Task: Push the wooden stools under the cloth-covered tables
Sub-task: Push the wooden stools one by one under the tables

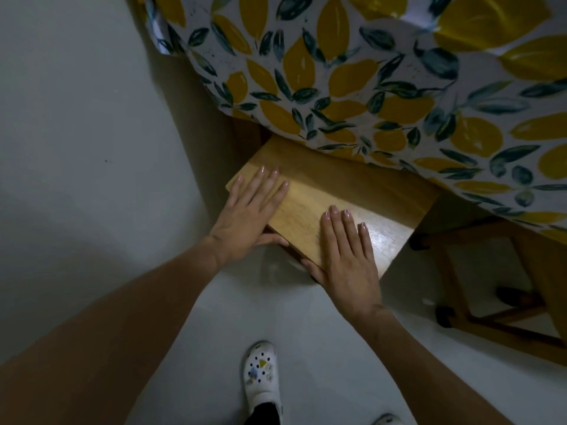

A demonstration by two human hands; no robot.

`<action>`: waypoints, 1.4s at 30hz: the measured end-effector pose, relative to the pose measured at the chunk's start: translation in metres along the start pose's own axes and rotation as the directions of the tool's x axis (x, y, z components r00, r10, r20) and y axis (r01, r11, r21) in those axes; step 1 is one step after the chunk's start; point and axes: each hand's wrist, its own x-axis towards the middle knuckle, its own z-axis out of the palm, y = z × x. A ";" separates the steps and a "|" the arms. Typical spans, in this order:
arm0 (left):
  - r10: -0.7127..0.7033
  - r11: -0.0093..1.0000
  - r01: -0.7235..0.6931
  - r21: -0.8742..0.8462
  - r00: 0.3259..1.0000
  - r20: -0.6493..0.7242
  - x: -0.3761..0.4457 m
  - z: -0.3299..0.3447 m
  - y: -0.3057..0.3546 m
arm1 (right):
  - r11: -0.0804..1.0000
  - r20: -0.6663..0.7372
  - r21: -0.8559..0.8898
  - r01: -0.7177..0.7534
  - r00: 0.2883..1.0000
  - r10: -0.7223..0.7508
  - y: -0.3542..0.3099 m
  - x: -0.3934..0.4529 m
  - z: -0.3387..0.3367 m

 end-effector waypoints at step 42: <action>-0.198 0.968 0.215 -0.126 0.971 0.132 0.010 -0.015 -0.003 | 0.988 0.007 0.148 -0.031 1.000 0.030 0.025 0.030 -0.020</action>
